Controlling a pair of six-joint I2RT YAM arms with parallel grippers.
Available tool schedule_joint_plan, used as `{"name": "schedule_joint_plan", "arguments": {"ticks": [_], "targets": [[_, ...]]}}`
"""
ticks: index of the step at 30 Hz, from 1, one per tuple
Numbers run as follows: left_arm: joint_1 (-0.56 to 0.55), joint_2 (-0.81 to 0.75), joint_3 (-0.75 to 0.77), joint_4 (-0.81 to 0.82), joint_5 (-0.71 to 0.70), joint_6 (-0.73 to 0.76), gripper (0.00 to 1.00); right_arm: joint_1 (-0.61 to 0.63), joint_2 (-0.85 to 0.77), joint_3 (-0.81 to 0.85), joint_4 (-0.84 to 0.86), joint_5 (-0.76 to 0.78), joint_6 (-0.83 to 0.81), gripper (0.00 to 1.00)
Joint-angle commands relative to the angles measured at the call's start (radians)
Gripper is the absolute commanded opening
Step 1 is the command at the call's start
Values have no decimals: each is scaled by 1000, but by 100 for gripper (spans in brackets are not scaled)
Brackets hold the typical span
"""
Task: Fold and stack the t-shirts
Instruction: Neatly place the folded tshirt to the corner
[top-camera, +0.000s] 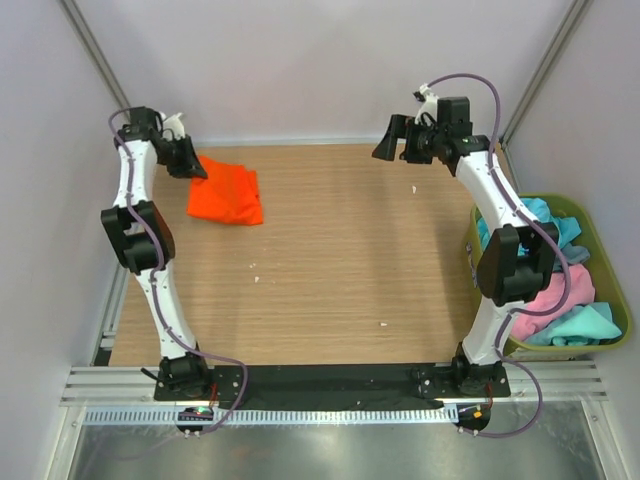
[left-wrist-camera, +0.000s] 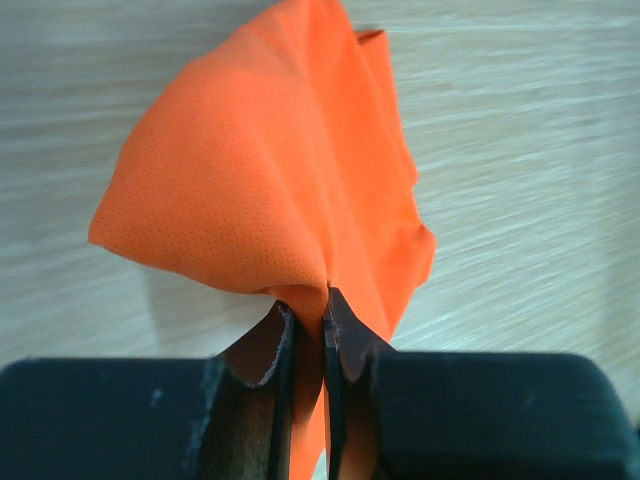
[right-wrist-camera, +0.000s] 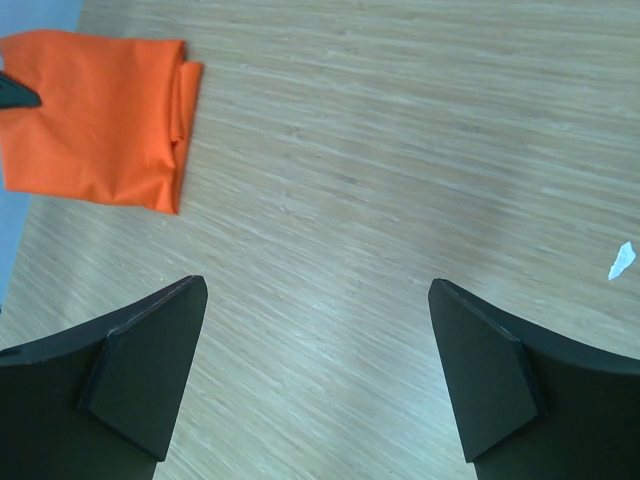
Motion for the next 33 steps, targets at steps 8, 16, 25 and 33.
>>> {"name": "schedule_joint_plan", "arguments": {"ticks": [8, 16, 25, 33], "targets": [[113, 167, 309, -200, -290, 202, 0, -25, -172, -166, -33, 57, -61, 100], [118, 255, 388, -85, -560, 233, 0, -39, -218, -214, -30, 82, -56, 100], [119, 288, 402, 96, -726, 274, 0, -46, -251, -232, -45, 112, -55, 100], [118, 339, 442, 184, -781, 276, 0, -62, -295, -295, -49, 121, -53, 100]]}}
